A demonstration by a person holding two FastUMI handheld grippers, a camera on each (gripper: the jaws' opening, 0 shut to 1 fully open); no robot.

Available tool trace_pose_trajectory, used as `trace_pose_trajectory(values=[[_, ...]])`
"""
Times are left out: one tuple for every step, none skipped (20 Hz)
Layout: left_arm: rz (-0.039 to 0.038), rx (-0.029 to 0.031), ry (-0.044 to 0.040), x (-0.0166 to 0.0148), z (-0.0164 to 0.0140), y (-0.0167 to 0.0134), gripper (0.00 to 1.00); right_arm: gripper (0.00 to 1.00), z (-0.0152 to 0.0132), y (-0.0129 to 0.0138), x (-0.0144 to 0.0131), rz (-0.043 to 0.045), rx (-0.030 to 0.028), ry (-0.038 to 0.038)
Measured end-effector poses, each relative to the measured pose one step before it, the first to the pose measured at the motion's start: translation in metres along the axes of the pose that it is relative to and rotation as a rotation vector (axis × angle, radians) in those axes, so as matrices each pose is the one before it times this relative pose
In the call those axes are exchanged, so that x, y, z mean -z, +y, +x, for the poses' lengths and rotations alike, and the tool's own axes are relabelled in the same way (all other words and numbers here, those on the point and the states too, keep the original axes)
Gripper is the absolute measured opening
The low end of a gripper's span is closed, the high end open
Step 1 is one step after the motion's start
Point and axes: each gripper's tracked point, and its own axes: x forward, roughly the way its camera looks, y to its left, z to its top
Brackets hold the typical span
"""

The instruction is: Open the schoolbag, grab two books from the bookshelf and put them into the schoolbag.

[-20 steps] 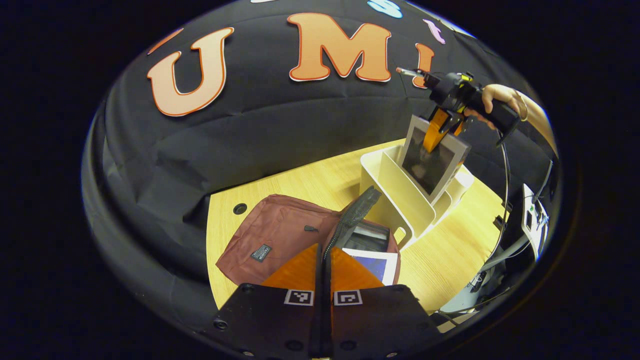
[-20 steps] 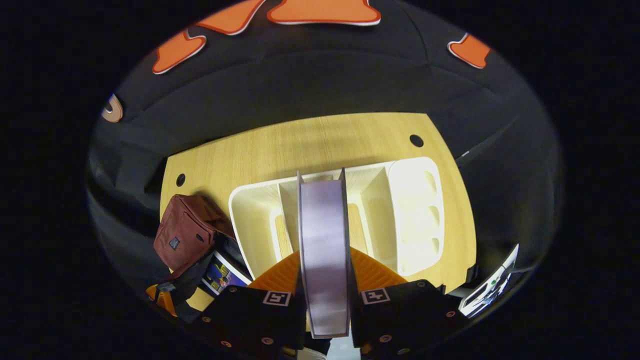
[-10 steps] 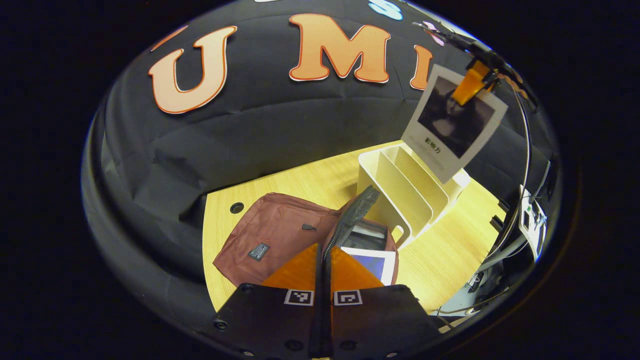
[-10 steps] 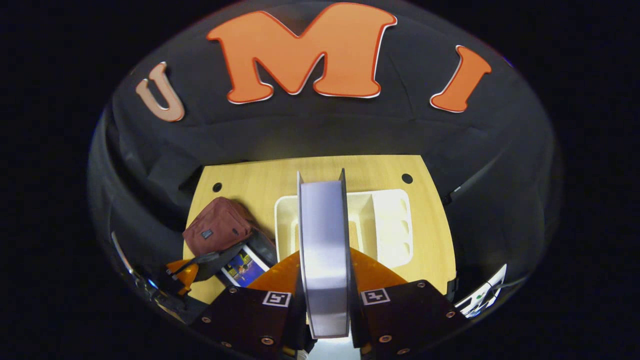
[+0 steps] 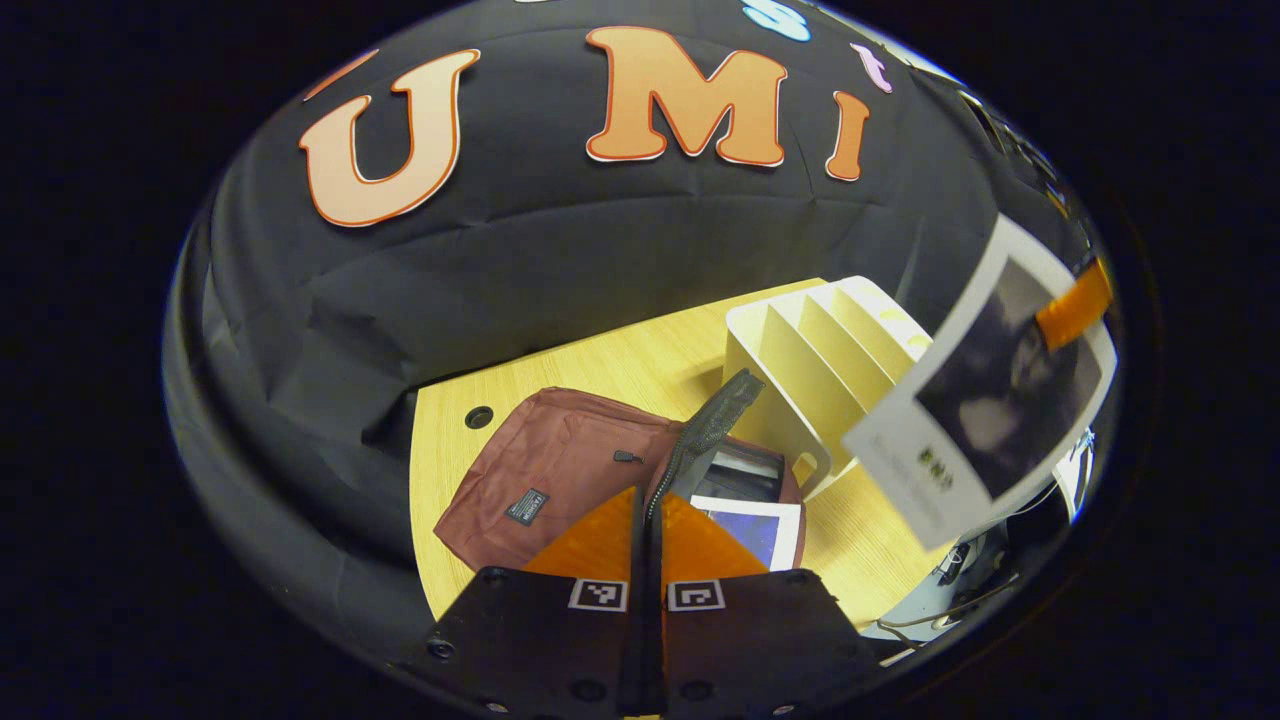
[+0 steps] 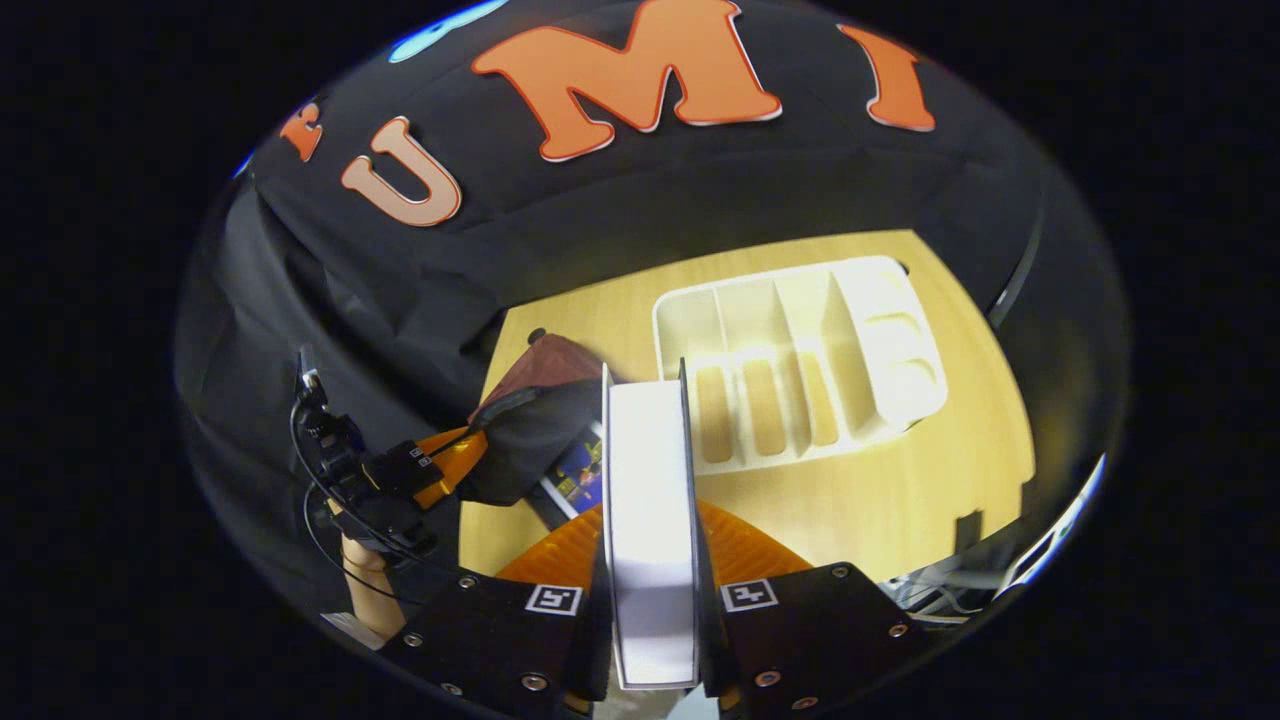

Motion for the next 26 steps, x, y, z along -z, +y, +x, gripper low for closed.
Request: trace_pose_trajectory(values=[[0.00487, 0.00107, -0.00022, 0.00066, -0.00135, -0.00099, 0.01, 0.36, 0.01444, 0.00209, 0.00749, 0.06321, -0.04007, 0.00457], [0.00654, 0.00237, 0.00072, -0.00056, -0.00124, -0.00183, 0.01, 0.35, 0.01568, 0.00205, 0.00586, 0.05625, -0.03183, -0.00335], [0.00857, 0.00021, 0.00191, -0.00058, -0.00136, -0.00113, 0.01, 0.35, 0.01352, -0.00059, 0.00553, 0.0472, -0.02047, -0.00257], [0.00775, -0.00163, -0.00062, -0.00242, -0.00102, -0.00075, 0.01, 0.35, 0.01274, -0.0031, 0.00432, 0.04024, -0.01186, -0.00598], [0.00665, -0.00292, 0.0017, -0.00047, -0.00131, -0.00098, 0.01, 0.35, 0.00913, -0.0073, 0.00302, 0.03523, -0.01003, -0.00119], [0.00313, -0.00237, 0.00052, -0.00167, -0.00014, -0.00063, 0.01, 0.34, 0.00635, -0.00492, 0.00195, 0.04443, -0.01236, -0.00415], [0.00071, -0.00085, 0.00193, 0.00012, 0.00009, -0.00067, 0.01, 0.34, 0.00411, -0.00082, -0.00161, 0.03648, -0.01997, -0.00881], [-0.0001, -0.00022, 0.0027, 0.00028, -0.00021, -0.00162, 0.01, 0.34, 0.00728, 0.00311, -0.00317, 0.04438, -0.02985, -0.01859], [0.00036, 0.00257, 0.00436, -0.00016, -0.00029, -0.00282, 0.01, 0.34, 0.00649, 0.00192, -0.00454, 0.05055, -0.0294, -0.02421], [0.00044, 0.00185, 0.00168, -0.00044, -0.00094, -0.00188, 0.01, 0.34, 0.00851, 0.00203, -0.00523, 0.05519, -0.02755, -0.0314], [0.0021, -0.00052, 0.00048, -0.00082, -0.00032, -0.00121, 0.01, 0.34, 0.00858, 0.00073, -0.00147, 0.0438, -0.0204, -0.02226], [0.0026, 0.00008, 0.00075, -0.00087, -0.00134, -0.00169, 0.01, 0.34, 0.00863, -0.00072, 0.00132, 0.03664, -0.01463, -0.01128], [0.00163, 0.00091, -0.00047, -0.00166, -0.0016, -0.00236, 0.01, 0.34, 0.00792, -0.00195, 0.00327, 0.02463, -0.0097, -0.01169], [0.00162, 0.0012, -0.00011, -0.00145, -0.00036, -0.00169, 0.01, 0.34, 0.01068, -0.00192, 0.00254, 0.01566, -0.00652, -0.01685], [0.00195, 0.00184, -0.00035, -0.0004, -0.00059, -0.00145, 0.01, 0.34, 0.01133, -0.00176, 0.00281, 0.01151, -0.00698, -0.01402], [0.00392, 0.00186, 0.00036, -0.00075, -0.00196, -0.0026, 0.01, 0.34, 0.00979, 0.00173, 0.00281, 0.01773, -0.01227, -0.01391], [0.00723, -0.00166, -0.00135, -0.00074, -0.00046, -0.00146, 0.01, 0.34, 0.01075, 0.0047, 0.00321, 0.01976, -0.01874, -0.00888], [0.00785, -0.00039, -0.00057, -0.00076, -0.00142, -0.00211, 0.01, 0.34, 0.01032, 0.00485, 0.00244, 0.01243, -0.01823, -0.0117], [0.00666, 0.00237, -0.00447, -0.00076, -0.00155, -0.00242, 0.01, 0.34, 0.01123, 0.00125, 0.00317, -0.00583, 0.00238, -0.01883], [0.00867, 0.00233, 0.00058, 0.00029, -0.00069, -0.00339, 0.01, 0.34, 0.00884, 0.00188, 0.00354, -0.01816, 0.00323, -0.02191], [0.00951, 0.00469, -0.0005, -0.00023, -0.0006, -0.00369, 0.01, 0.34, 0.00717, 0.00215, 0.00563, -0.01533, 0.00714, -0.01863], [0.00979, 0.00426, -0.00021, 0.00033, -0.00064, -0.00305, 0.01, 0.34, 0.00704, 0.00097, 0.00614, -0.01294, 0.00233, -0.01653], [0.01373, 0.00326, -0.00723, -0.00206, 0.00003, -0.00267, 0.01, 0.34, 0.00571, 0.00237, 0.00707, 0.00567, -0.0022, -0.02301], [0.01599, 0.0039, -0.00376, -0.00041, -0.00008, -0.00251, 0.01, 0.34, 0.00592, 0.00112, 0.00857, 0.01654, -0.00094, -0.00131], [0.01241, 0.00353, 0.00394, 0.00201, -0.00001, -0.00081, 0.01, 0.35, 0.00324, -0.00237, 0.01265, 0.00839, 0.00971, 0.03348], [0.00661, 0.00199, 0.0036, 0.00216, 0.00095, -0.0001, 0.01, 0.36, 0.00177, -0.00463, 0.01342, -0.00349, 0.014, 0.0494]])
